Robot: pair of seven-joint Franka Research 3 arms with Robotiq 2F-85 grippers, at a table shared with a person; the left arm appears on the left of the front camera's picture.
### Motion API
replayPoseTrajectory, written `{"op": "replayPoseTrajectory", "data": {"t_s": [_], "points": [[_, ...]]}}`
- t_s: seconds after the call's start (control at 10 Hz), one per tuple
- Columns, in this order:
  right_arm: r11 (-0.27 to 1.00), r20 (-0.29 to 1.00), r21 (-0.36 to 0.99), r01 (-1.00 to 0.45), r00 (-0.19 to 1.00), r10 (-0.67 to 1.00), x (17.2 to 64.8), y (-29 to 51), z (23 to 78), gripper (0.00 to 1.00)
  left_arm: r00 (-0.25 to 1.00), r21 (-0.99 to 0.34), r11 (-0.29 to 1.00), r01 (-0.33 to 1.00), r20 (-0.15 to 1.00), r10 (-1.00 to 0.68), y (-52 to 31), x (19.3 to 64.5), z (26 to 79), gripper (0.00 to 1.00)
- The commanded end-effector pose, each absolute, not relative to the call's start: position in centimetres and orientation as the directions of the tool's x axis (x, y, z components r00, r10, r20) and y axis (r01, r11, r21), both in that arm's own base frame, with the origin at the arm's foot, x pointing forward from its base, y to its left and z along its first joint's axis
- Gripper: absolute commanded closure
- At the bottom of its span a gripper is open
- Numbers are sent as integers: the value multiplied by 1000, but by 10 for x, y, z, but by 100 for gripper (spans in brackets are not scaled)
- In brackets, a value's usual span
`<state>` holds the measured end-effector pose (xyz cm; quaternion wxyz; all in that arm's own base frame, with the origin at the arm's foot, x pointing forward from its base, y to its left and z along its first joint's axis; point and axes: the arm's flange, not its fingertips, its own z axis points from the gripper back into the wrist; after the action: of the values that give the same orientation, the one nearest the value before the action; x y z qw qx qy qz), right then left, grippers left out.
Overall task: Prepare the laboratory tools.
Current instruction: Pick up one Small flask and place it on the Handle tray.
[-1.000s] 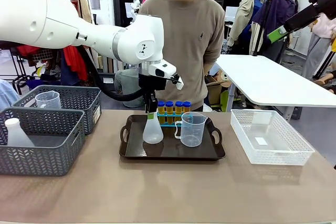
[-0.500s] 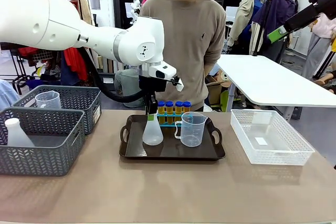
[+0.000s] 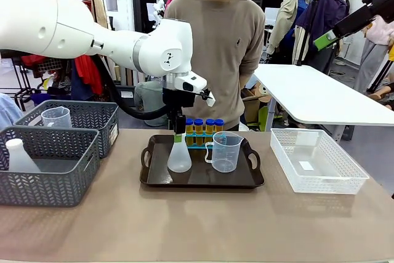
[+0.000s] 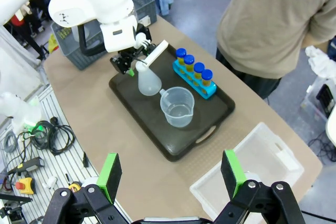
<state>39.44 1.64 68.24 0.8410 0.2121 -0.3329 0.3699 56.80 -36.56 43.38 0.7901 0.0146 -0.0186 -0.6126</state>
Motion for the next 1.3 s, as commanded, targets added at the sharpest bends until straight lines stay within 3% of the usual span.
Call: {"op": "replayPoseTrajectory", "data": {"t_s": [0.0, 1.2], "points": [[623, 734, 117, -773, 490, 470, 395, 17, 684, 0, 264, 51, 264, 963, 6, -964, -363, 568, 439, 0], [623, 734, 117, -773, 490, 470, 395, 17, 684, 0, 257, 50, 258, 965, 20, -966, -364, 570, 440, 0]]}}
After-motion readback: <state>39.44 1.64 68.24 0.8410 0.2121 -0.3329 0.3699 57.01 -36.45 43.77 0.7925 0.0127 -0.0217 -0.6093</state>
